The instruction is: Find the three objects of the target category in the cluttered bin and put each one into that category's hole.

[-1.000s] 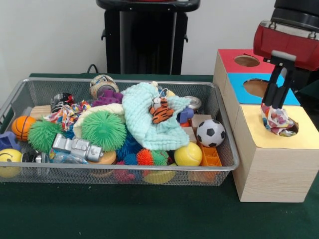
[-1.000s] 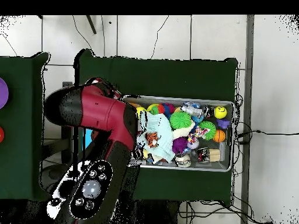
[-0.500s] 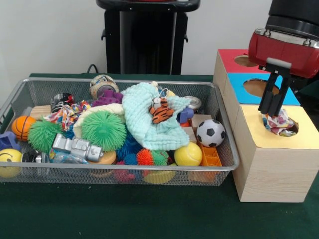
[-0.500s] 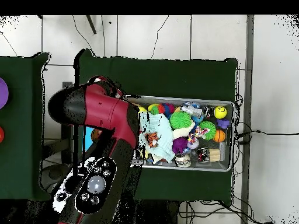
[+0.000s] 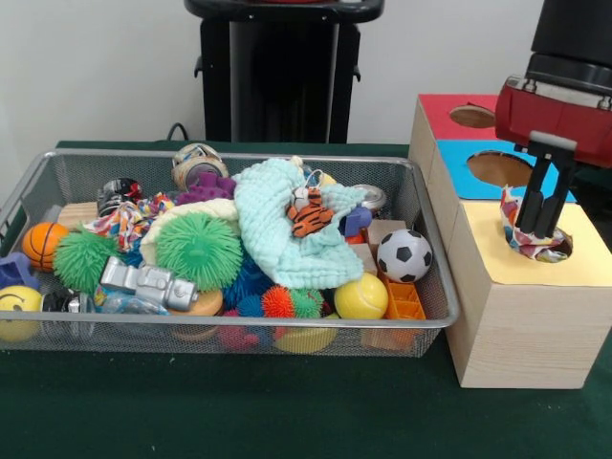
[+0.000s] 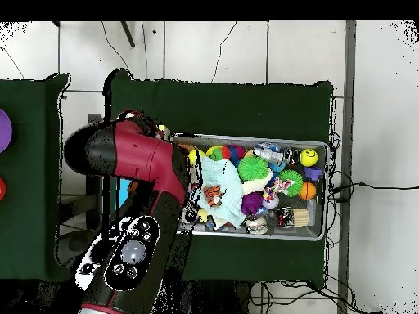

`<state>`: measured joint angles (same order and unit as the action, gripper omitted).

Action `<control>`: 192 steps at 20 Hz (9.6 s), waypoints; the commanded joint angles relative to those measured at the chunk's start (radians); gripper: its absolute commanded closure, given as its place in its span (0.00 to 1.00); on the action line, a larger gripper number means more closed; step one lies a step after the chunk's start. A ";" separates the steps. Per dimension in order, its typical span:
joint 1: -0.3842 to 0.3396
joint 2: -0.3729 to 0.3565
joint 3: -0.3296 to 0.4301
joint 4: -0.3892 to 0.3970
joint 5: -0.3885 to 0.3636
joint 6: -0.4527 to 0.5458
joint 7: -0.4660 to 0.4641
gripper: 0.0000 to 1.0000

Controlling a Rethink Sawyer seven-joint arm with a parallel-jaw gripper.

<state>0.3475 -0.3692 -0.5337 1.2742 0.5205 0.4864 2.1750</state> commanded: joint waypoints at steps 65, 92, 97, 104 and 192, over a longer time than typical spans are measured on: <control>-0.048 0.003 0.265 0.207 0.038 0.133 0.149 1.00; -0.057 0.024 0.256 0.170 -0.018 0.033 0.172 1.00; -0.067 0.065 0.245 0.144 -0.023 0.019 0.160 1.00; -0.086 0.096 0.284 0.145 -0.012 -0.016 0.146 1.00; -0.876 -0.335 0.698 0.506 -0.805 0.122 -0.247 0.00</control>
<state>-0.4757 -0.7168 0.0176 1.6598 -0.2055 0.6038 2.1665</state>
